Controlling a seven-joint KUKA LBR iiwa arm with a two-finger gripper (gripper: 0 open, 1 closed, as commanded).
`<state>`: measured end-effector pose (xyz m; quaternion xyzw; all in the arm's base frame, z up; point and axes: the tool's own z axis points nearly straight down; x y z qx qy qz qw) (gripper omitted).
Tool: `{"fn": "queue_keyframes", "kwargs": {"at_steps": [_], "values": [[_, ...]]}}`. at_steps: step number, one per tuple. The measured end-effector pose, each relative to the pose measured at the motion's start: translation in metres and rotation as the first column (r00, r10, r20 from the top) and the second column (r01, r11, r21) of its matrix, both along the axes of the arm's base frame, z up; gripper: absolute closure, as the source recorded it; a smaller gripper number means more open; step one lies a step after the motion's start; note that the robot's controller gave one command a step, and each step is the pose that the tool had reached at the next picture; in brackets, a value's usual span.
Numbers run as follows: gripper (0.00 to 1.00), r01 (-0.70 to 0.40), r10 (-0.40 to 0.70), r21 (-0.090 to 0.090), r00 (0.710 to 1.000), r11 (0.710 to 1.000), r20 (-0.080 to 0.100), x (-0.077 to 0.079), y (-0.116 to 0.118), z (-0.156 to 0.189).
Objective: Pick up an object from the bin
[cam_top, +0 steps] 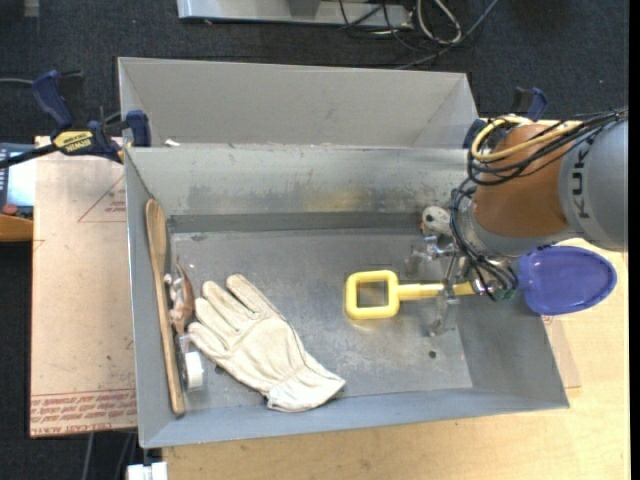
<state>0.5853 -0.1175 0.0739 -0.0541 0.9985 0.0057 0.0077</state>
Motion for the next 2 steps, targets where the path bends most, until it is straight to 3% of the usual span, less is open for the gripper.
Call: {"fn": "queue_keyframes", "kwargs": {"at_steps": [1,2], "values": [[1.00,-0.171,0.171,-0.003,0.985,0.985,-0.008,0.0063,0.0451,-0.0031],[1.00,-0.171,0.171,-0.003,0.985,0.985,-0.008,0.0063,0.0450,-0.0029]]}}
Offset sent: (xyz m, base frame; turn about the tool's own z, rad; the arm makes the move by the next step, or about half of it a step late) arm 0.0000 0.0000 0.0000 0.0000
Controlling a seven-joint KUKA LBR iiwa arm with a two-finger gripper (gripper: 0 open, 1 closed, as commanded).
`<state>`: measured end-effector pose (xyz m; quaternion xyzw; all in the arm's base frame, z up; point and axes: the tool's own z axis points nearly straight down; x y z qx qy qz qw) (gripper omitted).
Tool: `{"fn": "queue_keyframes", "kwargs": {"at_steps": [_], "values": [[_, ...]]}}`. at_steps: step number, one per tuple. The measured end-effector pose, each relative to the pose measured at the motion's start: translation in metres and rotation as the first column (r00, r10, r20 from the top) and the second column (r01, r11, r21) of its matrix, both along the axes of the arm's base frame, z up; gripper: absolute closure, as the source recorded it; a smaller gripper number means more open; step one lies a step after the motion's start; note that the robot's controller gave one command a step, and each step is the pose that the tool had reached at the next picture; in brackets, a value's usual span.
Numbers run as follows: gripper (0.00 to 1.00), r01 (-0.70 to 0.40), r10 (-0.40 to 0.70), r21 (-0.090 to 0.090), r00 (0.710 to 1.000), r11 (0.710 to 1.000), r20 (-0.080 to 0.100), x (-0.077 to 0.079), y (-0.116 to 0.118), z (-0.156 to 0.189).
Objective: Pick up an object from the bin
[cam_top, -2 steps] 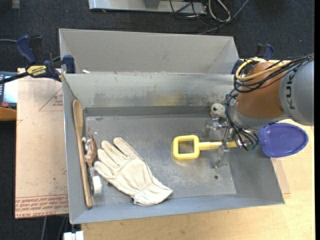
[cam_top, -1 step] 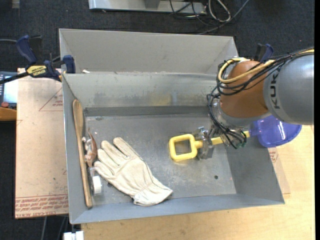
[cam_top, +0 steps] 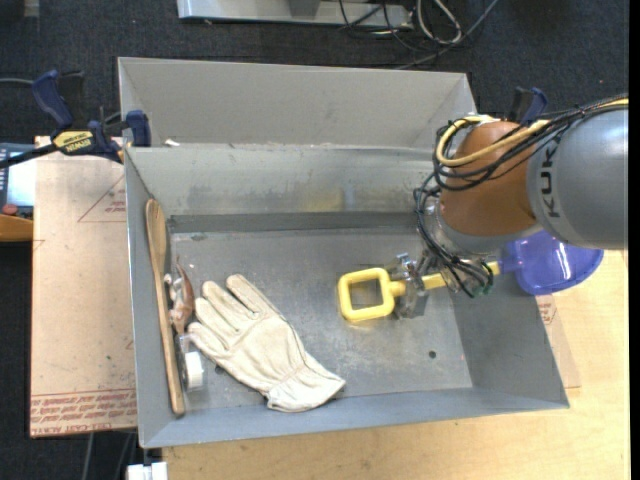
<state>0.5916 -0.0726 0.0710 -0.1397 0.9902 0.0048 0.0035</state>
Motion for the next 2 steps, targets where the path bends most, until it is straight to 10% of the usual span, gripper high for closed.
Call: {"fn": "queue_keyframes", "kwargs": {"at_steps": [2], "values": [[1.00,0.001,-0.001,0.002,1.000,1.000,-0.010,-0.003,0.001,0.040]]}}
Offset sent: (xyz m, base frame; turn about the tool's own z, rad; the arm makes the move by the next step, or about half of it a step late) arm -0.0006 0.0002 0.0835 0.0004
